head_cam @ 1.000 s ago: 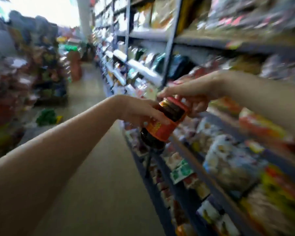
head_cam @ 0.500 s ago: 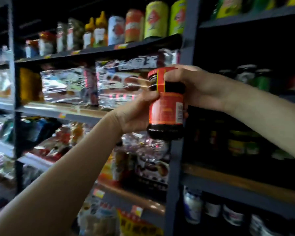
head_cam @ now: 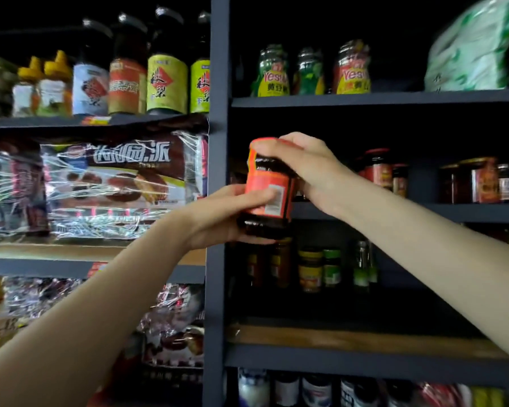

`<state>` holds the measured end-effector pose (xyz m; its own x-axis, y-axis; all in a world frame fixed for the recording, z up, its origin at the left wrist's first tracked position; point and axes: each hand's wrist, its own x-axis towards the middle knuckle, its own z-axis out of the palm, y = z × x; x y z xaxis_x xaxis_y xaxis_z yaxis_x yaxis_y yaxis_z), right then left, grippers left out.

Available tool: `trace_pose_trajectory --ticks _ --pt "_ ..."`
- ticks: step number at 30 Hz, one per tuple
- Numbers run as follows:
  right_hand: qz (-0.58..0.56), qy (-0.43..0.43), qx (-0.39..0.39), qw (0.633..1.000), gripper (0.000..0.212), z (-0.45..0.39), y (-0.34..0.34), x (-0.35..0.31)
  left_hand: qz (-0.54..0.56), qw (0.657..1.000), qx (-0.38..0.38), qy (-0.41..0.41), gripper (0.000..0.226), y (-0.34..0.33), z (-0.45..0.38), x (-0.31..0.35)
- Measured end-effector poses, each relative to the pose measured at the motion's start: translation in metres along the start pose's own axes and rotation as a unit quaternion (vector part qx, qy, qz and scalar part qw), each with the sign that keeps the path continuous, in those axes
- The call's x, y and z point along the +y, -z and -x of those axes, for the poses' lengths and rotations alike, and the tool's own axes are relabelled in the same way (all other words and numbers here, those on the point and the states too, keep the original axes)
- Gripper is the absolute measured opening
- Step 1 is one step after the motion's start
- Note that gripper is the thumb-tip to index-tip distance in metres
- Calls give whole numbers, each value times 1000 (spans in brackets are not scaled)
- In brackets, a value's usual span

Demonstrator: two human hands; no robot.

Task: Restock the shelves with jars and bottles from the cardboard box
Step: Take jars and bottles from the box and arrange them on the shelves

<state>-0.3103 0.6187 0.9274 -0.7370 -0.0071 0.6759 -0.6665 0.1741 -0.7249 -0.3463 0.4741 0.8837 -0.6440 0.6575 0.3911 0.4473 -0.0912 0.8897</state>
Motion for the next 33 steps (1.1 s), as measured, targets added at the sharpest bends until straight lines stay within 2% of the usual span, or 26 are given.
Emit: trace_pose_trajectory --ticks 2,3,5,7,9,10,11,12,13,14,15,17,19,21,22,24,26,28,31,33 --pt "-123 2 -60 991 32 -3 8 -4 73 993 -89 5 74 10 3 -3" --pt "-158 -2 -81 984 28 -5 9 -5 92 990 -110 -3 73 12 4 -5" --pt "-188 -20 -101 977 35 -10 9 -5 94 989 -109 -23 72 7 2 -2" --pt "-172 -32 -80 981 41 -14 6 -7 56 995 -62 -49 66 -5 -3 6" --pt "-109 -25 -39 993 30 -19 8 -11 -4 996 44 -79 53 -14 -9 13" --pt "-61 -14 -24 998 25 -20 11 -11 -50 988 112 -95 53 -16 -14 15" --pt "-9 -5 -16 1000 28 -23 14 -9 -119 968 192 -110 58 -18 -20 15" --pt "37 -3 -12 999 36 -24 16 -8 -215 931 271 -119 65 -20 -25 14" --pt "73 -8 -5 997 44 -25 17 -8 -319 878 333 -124 70 -21 -30 12" --pt "98 -20 3 995 50 -24 18 -8 -398 829 370 -130 74 -24 -33 10" --pt "111 -31 11 993 54 -23 18 -9 -443 795 391 -137 76 -26 -36 8" --pt "107 -40 16 993 57 -21 19 -11 -479 760 413 -151 78 -31 -41 4" --pt "96 -27 42 994 63 -20 21 -10 -500 742 419 -156 77 -34 -47 -1" --pt "126 7 101 987 66 -22 23 -6 -517 736 406 -160 79 -34 -55 1" --pt "138 24 128 982 65 -24 27 -6 -520 741 389 -170 80 -34 -61 5" --pt "143 61 155 976 60 -27 46 -15 -496 777 327 -207 83 -33 -73 16" --pt "195 121 147 962 60 -27 76 -28 -474 808 258 -237 75 -34 -84 31" --pt "304 147 113 935 62 -23 110 -41 -493 807 220 -241 55 -33 -95 40" --pt "424 115 54 897 64 -14 154 -46 -510 806 200 -222 33 -32 -111 40" --pt "456 87 51 884 67 -10 178 -37 -535 799 185 -200 26 -35 -121 37"
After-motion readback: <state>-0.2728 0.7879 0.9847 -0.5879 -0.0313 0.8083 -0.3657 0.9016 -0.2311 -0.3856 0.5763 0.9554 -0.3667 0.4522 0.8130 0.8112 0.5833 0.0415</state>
